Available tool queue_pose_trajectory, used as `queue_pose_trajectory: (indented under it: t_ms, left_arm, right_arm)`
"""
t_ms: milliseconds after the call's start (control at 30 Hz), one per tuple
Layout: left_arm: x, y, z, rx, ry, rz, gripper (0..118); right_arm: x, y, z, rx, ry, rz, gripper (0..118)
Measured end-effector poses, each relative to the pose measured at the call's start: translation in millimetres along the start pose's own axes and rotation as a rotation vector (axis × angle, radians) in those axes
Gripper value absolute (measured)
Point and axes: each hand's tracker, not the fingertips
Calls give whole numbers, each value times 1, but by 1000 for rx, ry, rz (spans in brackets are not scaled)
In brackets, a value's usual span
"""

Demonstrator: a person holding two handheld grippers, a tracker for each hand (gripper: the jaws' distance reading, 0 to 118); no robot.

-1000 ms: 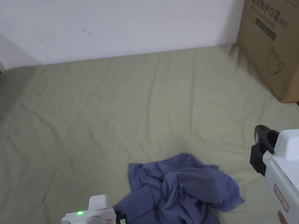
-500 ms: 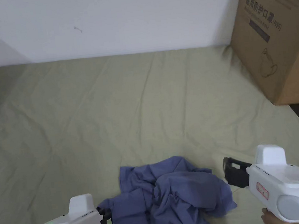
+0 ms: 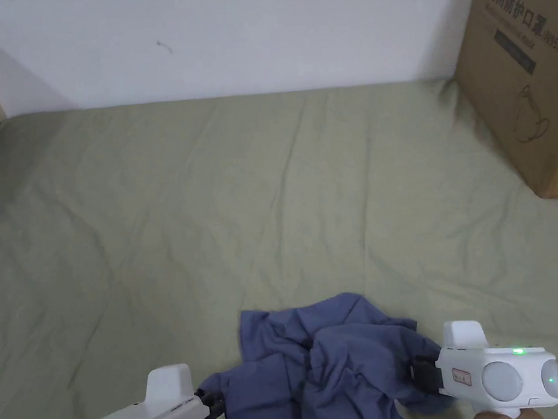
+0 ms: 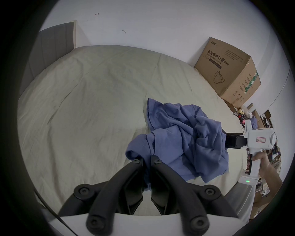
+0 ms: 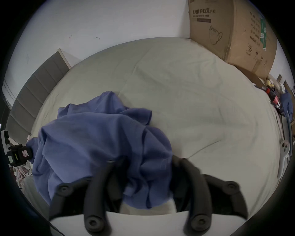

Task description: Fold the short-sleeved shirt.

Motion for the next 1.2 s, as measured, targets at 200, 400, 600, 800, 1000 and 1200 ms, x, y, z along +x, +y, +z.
queue_pose_trajectory:
  t_ms: [200,400,600,800,1000,1200]
  left_arm:
    - [2,2,8,19,-22,12,4]
    - [11,18,30,101,-55,5,4]
    - [7,69,61,220,-57,-18,4]
    - [-13,150,104,353,-4,-55,4]
    - [-22,237,141,461,93,-85,4]
    - [-29,315,162,541,126,-51,4]
  right_arm:
    - [-18,-2,42,101,-27,63,7]
    - [-25,23,117,270,-77,134,7]
    - [-19,67,183,440,-103,197,6]
    - [-18,124,226,555,-141,211,6]
    - [-25,192,246,629,-155,202,6]
    - [-37,259,249,679,-163,193,6]
